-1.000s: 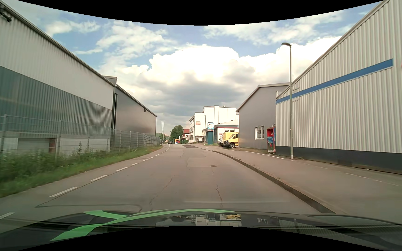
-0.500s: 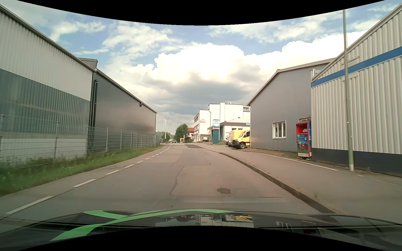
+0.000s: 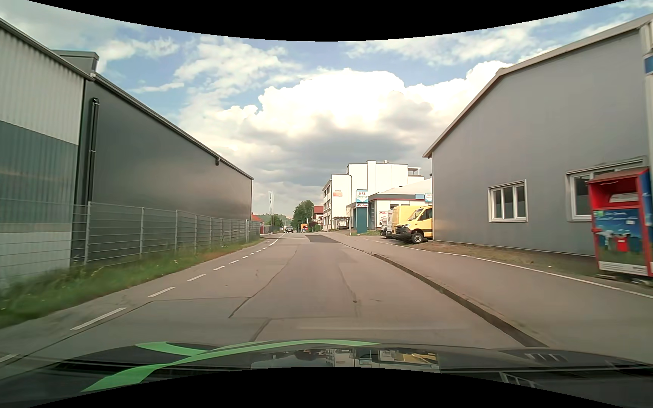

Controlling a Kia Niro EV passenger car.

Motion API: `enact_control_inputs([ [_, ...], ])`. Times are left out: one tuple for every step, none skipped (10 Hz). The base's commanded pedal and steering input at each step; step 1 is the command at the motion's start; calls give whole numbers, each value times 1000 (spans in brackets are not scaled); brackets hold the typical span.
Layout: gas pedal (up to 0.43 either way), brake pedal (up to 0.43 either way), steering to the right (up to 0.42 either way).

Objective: Follow the waypoints while adhering to traffic rules and regulations

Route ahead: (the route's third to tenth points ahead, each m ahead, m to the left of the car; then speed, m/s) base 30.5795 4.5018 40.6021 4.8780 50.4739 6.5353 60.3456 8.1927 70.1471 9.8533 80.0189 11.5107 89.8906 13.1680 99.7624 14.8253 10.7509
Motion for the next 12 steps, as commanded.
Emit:
enact_control_inputs([
  [177, 0, -27],
  [177, 0, -27],
  [169, 0, -27],
  [169, 0, -26],
  [157, 0, -26],
  [150, 0, -27],
  [150, 0, -27],
  [150, 0, -27],
  [130, 0, -27],
  [130, 0, -27],
  [130, 0, -27],
  [130, 0, -27],
])
